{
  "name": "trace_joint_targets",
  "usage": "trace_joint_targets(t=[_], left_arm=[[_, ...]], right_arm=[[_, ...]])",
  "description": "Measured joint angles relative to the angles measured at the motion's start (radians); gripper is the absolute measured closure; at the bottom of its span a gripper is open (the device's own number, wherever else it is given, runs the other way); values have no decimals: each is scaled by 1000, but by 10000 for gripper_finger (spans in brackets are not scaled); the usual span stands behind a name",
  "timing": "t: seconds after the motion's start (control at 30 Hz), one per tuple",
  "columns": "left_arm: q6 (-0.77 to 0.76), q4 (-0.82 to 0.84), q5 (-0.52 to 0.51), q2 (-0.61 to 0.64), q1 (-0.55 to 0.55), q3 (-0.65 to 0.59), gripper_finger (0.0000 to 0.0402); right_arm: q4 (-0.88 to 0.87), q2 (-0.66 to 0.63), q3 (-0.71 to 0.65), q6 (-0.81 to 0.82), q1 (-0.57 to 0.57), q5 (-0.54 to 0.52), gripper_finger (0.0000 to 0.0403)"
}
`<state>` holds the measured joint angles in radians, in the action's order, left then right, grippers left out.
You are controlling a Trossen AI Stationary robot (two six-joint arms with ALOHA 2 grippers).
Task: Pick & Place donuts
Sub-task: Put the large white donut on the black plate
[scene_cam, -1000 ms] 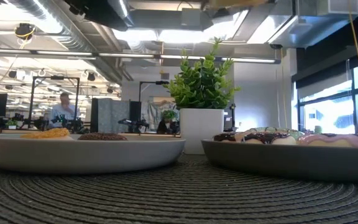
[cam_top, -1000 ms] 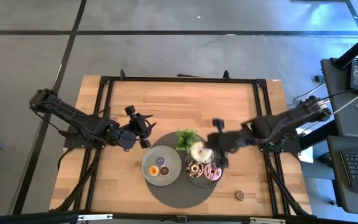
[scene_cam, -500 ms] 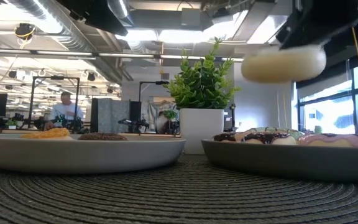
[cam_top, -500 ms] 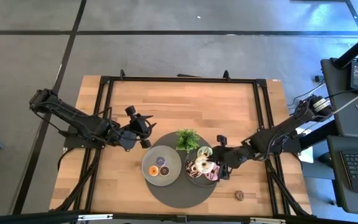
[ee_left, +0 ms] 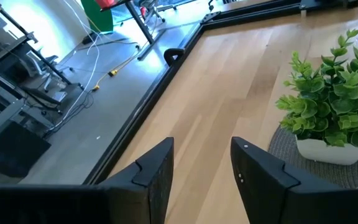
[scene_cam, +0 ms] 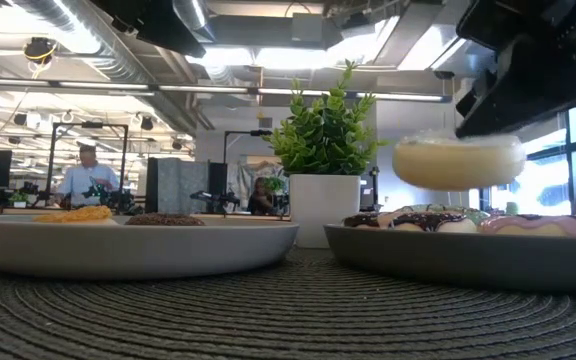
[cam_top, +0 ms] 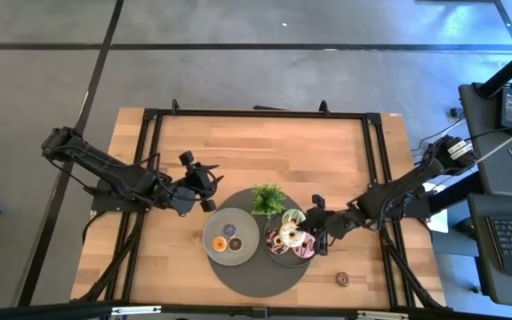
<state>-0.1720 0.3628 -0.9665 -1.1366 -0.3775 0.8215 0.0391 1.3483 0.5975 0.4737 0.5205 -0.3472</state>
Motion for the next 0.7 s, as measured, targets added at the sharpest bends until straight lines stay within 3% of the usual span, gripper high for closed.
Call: trace_joint_targets(t=[0.37,0.7], left_arm=[[1,0,0,0,0,0,250],[1,0,0,0,0,0,253]], right_arm=[[70,4,-74,75,0,0,372],[85,4,-81,75,0,-1,320]])
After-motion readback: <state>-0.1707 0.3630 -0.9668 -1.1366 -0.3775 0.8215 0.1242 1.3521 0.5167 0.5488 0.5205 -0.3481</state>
